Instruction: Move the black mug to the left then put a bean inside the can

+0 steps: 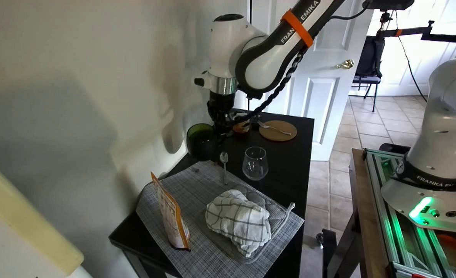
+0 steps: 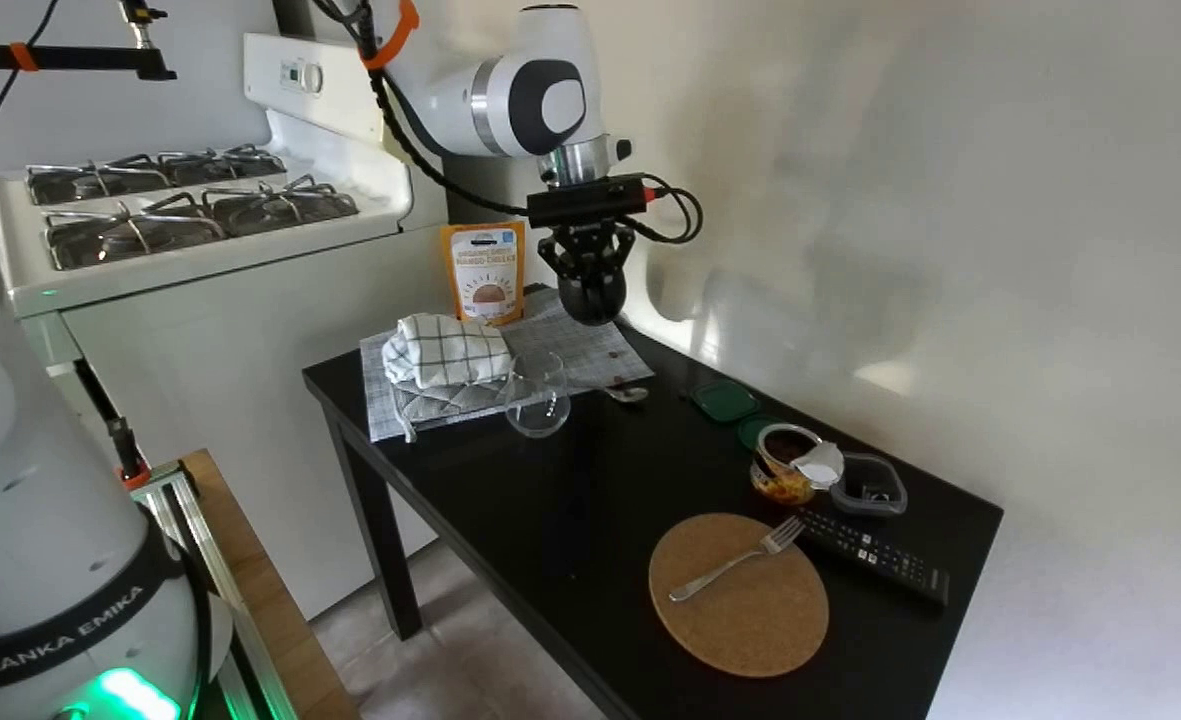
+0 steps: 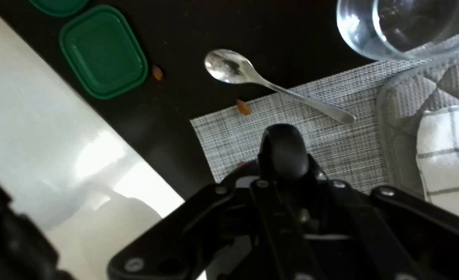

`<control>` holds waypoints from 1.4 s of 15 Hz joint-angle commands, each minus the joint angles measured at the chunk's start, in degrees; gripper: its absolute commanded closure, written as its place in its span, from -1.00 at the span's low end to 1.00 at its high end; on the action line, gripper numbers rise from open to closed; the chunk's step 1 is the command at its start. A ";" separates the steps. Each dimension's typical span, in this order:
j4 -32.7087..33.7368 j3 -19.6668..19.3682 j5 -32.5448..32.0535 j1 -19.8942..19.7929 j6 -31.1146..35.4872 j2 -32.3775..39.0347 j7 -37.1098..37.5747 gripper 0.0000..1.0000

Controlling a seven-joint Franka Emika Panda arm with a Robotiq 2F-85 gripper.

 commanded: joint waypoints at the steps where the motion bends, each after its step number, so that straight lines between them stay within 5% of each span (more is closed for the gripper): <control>1: 8.45 1.88 -3.37 2.85 -6.67 5.79 3.07 0.89; 9: 14.89 1.09 -9.92 6.50 -4.11 16.30 11.66 0.89; 15: 14.62 2.16 -10.44 7.10 -3.80 17.32 13.52 0.89; 16: 14.49 2.73 -9.55 6.70 -3.78 17.11 12.92 0.07; 17: 14.21 3.21 -8.68 6.24 -3.97 16.64 12.35 0.05; 21: 12.11 3.95 -5.01 3.74 -4.38 13.06 11.28 -0.53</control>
